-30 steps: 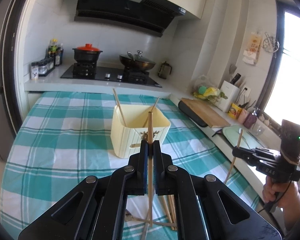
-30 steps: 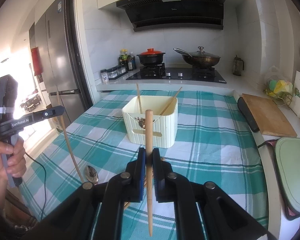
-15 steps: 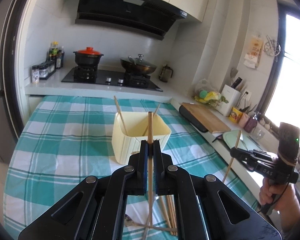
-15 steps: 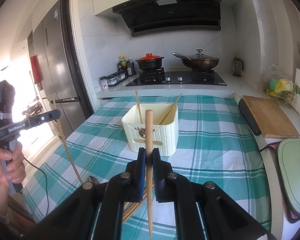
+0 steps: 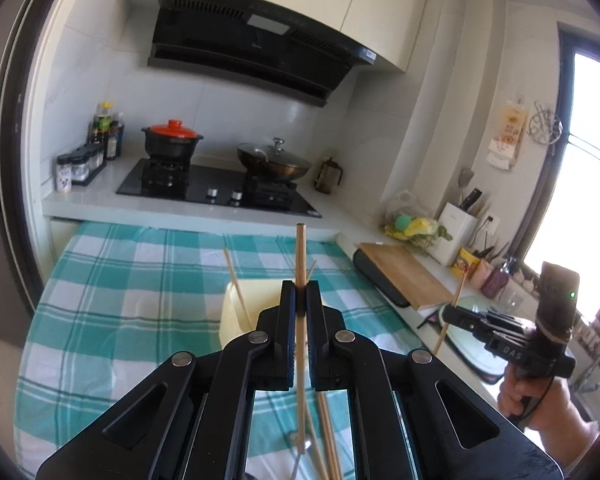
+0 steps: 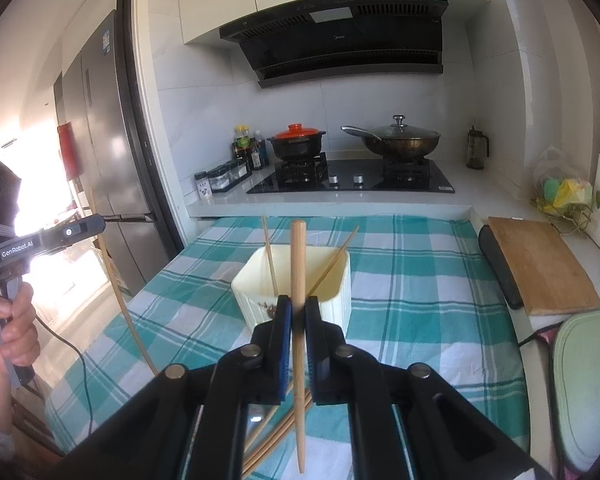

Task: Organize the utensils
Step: 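Lift both chopsticks and lower them upright into the cream caddy, then open both tools and withdraw them from the caddy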

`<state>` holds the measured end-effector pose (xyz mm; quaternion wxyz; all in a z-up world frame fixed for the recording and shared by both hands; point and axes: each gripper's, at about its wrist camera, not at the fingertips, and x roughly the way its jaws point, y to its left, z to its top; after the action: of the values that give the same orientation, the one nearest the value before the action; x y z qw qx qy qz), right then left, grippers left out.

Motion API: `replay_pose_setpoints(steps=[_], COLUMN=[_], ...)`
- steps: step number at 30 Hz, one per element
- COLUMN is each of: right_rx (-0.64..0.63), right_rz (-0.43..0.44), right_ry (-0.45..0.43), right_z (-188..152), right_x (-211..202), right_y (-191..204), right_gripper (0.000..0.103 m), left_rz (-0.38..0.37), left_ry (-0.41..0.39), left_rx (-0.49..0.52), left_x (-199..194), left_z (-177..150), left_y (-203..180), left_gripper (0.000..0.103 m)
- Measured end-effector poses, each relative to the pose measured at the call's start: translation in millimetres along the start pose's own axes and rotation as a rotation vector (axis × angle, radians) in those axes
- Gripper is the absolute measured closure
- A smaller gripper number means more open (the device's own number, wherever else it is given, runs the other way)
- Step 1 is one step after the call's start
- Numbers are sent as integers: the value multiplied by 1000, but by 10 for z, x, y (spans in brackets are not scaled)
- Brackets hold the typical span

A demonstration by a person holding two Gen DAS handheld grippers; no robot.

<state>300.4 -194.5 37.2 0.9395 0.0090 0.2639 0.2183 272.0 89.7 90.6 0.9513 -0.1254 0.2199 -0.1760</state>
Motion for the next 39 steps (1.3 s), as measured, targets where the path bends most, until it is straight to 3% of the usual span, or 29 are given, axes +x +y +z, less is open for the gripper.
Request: replay_pose_setpoints(steps=[11, 16, 22, 31, 34, 39], right_rx=[9, 0, 16, 57, 78, 67], right_rz=[32, 64, 115, 145, 150, 84], right_ry=[-149, -174, -148, -42, 66, 272], right_z=[1130, 1311, 1290, 968, 777, 409], right_x=[647, 1028, 1441, 2002, 2230, 2629], right_y=[30, 27, -128, -293, -307, -242], right_gripper=[96, 96, 96, 96, 96, 95], left_rz=[44, 68, 96, 132, 138, 159], left_ry=[-105, -99, -66, 59, 126, 234], left_rx=[24, 9, -21, -39, -27, -21], left_x=[625, 939, 1301, 1913, 2068, 2297], left_z=[810, 915, 875, 539, 353, 97], left_y=[-25, 59, 238, 426, 467, 537], left_gripper=[101, 101, 101, 101, 101, 98])
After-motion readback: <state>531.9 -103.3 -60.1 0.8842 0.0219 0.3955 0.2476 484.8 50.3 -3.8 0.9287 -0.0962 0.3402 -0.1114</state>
